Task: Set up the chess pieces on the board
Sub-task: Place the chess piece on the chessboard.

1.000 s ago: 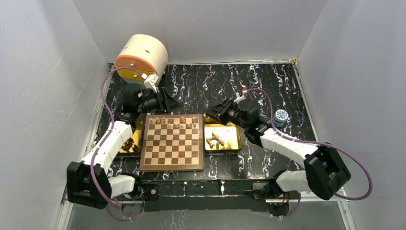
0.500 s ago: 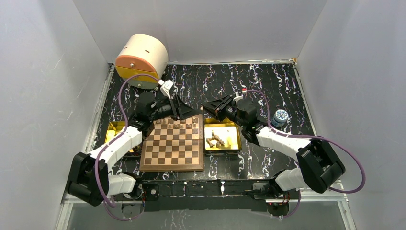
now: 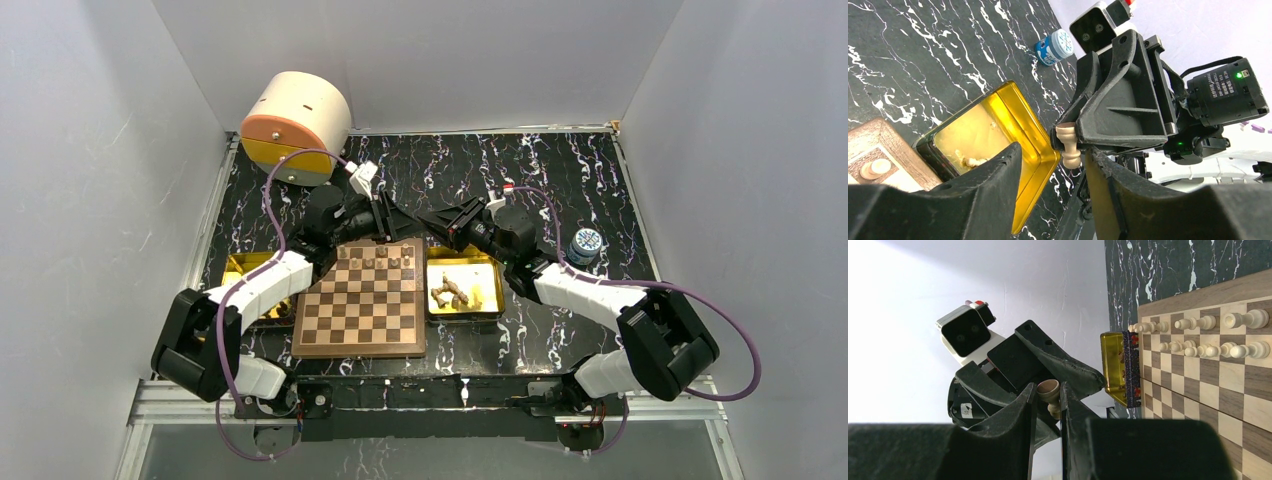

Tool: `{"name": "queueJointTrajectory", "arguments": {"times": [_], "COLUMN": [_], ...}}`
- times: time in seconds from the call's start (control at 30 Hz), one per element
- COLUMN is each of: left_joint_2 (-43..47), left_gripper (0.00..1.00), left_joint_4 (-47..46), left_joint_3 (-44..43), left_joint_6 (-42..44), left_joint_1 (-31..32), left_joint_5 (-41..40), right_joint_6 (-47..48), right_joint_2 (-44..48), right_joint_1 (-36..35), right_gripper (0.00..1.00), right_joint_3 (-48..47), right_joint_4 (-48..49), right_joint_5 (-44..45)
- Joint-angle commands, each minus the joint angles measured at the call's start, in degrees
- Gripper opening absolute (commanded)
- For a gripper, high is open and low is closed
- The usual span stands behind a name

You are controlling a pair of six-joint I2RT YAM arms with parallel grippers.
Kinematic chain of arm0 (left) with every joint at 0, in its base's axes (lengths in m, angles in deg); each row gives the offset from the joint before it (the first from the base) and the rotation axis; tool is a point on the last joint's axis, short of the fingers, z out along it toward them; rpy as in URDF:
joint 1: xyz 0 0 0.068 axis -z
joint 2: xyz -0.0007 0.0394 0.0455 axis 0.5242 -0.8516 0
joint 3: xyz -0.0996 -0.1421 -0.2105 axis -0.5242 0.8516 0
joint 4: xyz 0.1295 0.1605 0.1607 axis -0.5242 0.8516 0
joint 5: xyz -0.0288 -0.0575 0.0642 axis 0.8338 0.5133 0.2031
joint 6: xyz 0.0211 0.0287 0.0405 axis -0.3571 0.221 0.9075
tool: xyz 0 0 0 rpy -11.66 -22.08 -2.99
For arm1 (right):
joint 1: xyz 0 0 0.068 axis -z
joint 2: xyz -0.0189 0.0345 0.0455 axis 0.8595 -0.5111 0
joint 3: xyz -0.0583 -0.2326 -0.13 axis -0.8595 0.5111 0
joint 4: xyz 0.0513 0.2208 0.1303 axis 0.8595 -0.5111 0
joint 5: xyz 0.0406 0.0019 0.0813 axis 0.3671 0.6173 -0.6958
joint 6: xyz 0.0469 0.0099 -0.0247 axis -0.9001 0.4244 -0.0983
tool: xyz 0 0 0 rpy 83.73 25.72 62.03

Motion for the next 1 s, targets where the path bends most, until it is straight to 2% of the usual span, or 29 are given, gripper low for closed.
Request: {"name": "queueJointTrajectory", "arguments": {"times": [0.0,0.2,0.37,0.57,0.8,0.97], "left_joint_2": [-0.2,0.4,1.6,2.5,3.2,4.0], "left_gripper": [0.44,0.18,0.04,0.0,0.0,0.0], "left_joint_4": [-3.0,-3.3,-1.6,5.4,5.4,16.0], "left_joint_3": [-2.6,-2.1,-2.0,-4.3,-5.6,-8.9], "left_joint_6": [0.0,0.2,1.4,6.7,8.6,17.2], "left_joint_1": [0.7,0.7,0.7,0.7,0.7,0.7], "left_joint_5": [-1.3,-1.2,-0.2,-0.5,2.9,5.9], "right_joint_6": [-0.3,0.8,5.5,13.6,19.4,25.2], "right_joint_2": [0.0,0.7,2.1,6.3,9.8,12.0], "right_joint_1": [0.1,0.2,0.2,0.2,0.2,0.2], "right_gripper": [0.17,0.18,0.18,0.18,0.2,0.21], "right_joint_3": [-2.3,-0.5,2.3,3.9,3.6,3.7], "right_joint_4": [3.9,4.5,4.0,-1.7,-6.0,-10.2], "right_joint_5": [-0.4,-0.8,-3.0,-4.0,-5.4,-7.8]}}
